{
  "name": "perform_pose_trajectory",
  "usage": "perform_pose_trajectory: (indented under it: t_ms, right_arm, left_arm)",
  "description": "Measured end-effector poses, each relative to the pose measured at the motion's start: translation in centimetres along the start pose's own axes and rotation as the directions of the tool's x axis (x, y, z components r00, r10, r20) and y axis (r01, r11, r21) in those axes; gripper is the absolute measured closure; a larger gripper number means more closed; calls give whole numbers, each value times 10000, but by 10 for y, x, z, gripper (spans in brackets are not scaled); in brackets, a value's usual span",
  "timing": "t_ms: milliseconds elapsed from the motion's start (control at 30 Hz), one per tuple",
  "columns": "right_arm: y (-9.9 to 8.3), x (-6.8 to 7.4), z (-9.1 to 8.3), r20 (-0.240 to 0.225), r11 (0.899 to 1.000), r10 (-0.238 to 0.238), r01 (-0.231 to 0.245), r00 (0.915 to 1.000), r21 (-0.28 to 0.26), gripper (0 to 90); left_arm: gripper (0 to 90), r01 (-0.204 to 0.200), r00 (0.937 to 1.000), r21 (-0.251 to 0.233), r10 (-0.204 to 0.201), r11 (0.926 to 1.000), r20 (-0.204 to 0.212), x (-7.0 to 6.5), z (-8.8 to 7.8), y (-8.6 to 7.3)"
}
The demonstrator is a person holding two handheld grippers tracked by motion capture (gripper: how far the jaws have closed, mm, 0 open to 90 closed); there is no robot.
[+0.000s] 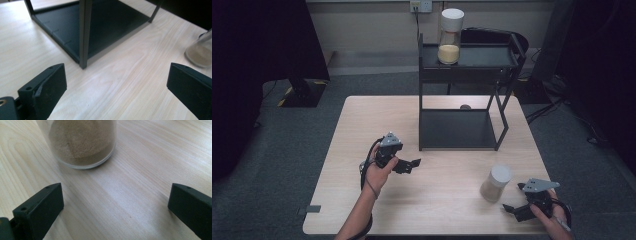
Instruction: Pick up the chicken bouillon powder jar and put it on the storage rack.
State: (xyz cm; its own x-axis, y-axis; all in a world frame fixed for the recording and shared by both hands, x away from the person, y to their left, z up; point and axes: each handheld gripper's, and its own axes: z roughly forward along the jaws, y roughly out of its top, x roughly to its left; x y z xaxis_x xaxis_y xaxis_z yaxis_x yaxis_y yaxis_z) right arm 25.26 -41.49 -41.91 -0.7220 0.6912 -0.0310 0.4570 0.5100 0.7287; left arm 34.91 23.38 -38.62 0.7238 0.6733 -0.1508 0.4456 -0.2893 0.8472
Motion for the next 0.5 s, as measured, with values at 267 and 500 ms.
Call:
perform_pose_trajectory:
  t_ms: [267, 500]
  right_arm:
    - [0, 0, 0, 1, 10000, -3, 3, 10000, 2, 0]
    - [0, 0, 0, 2, 10000, -4, 4, 10000, 3, 0]
  left_arm:
    - [19, 137, 9999, 610, -131, 9980, -101, 1, 5, -27]
    - [19, 283, 9993, 917, -260, 9954, -262, 2, 2, -45]
